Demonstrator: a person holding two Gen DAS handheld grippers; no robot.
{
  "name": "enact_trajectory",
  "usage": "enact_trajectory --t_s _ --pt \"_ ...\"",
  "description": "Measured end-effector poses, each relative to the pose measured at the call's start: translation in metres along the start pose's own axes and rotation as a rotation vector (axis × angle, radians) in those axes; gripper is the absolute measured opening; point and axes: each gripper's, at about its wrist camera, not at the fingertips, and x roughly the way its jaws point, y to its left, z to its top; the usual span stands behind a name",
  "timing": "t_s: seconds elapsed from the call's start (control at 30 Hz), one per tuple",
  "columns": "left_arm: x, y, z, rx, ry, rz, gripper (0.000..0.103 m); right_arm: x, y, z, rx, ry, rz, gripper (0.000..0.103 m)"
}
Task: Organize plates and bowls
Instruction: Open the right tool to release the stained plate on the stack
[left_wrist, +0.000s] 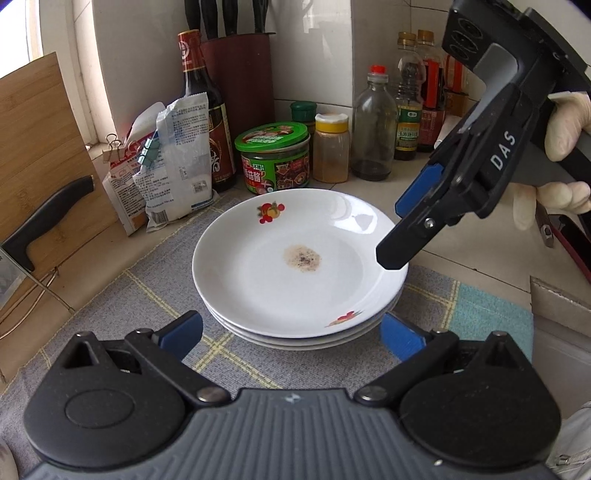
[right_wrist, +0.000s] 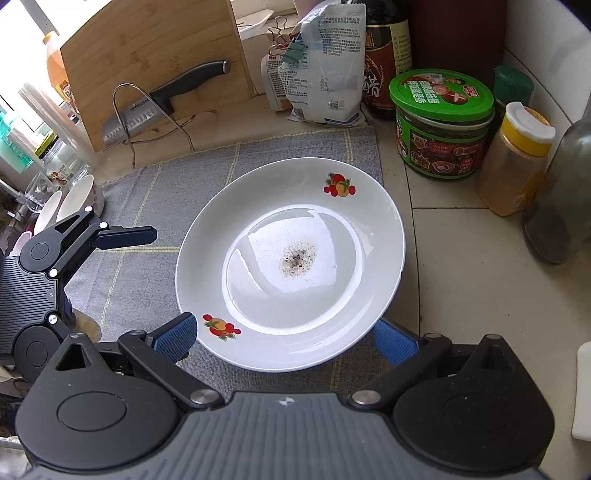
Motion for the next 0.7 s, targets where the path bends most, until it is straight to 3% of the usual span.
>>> enact_trajectory --t_s 0.43,0.7 --pt "-0.047 0.011 0.006 -0.122 -0.184 0.104 0.102 -0.009 0.028 -0.01 -0.139 -0.087 -0.123 0.103" --pt "-0.071 0.017 0.008 -0.184 -0.181 0.196 0.103 -0.013 0.046 -0.011 -0.247 -0.153 -0.125 0.103"
